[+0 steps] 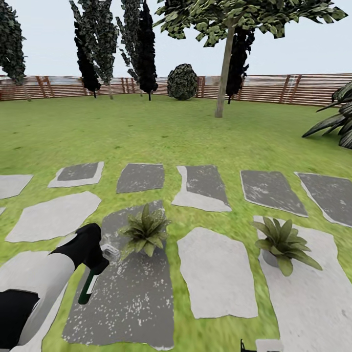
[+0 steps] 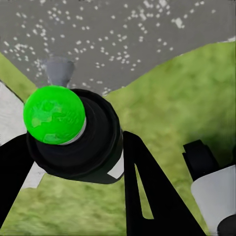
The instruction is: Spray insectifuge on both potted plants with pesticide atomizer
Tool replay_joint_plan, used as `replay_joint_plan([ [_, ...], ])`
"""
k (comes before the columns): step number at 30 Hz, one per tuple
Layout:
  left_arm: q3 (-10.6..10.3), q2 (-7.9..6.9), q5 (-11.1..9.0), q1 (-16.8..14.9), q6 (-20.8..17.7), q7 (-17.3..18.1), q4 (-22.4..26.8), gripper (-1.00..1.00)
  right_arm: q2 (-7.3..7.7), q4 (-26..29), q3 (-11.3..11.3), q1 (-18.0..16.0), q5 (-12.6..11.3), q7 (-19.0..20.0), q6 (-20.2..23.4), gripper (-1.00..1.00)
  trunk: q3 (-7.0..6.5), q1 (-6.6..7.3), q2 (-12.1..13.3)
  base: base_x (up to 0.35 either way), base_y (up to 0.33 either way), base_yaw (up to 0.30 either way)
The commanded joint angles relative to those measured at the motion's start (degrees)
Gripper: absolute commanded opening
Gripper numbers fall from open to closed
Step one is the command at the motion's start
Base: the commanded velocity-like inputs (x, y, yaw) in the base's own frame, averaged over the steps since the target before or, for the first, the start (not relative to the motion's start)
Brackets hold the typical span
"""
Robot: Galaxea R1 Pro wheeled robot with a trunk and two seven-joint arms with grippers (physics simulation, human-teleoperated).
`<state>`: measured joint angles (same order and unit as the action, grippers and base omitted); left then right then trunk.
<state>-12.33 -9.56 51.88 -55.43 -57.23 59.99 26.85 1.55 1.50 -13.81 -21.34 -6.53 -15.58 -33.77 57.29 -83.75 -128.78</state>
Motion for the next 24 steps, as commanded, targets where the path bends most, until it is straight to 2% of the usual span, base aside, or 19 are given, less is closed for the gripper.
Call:
replay_joint_plan([
  [1,-0.2,0.01,0.5,0.1,-0.3,0.6,0.1,-1.0,0.02,0.0,-0.5,0.0,-0.6,-0.1,-0.2,1.0,0.05,-0.01,0.0,0.258,-0.116,0.031],
  [11,-0.1,0.11,0.5,0.4,-0.3,0.6,0.1,-1.0,0.46,0.0,-0.5,0.0,-0.2,0.0,-0.2,1.0,0.05,-0.01,0.0,0.239,-0.171,0.004],
  [19,0.0,-0.63,0.5,0.8,-0.3,0.6,0.1,-1.0,0.17,0.0,-0.5,0.0,-0.4,0.0,-0.2,1.0,0.05,-0.01,0.0,-0.002,-0.127,0.001],
  [24,0.1,-0.56,0.5,1.5,-0.3,0.6,0.2,-1.0,0.04,0.0,-0.5,0.0,-0.4,-0.1,-0.2,1.0,0.05,-0.01,0.0,-0.002,-0.005,0.205],
])
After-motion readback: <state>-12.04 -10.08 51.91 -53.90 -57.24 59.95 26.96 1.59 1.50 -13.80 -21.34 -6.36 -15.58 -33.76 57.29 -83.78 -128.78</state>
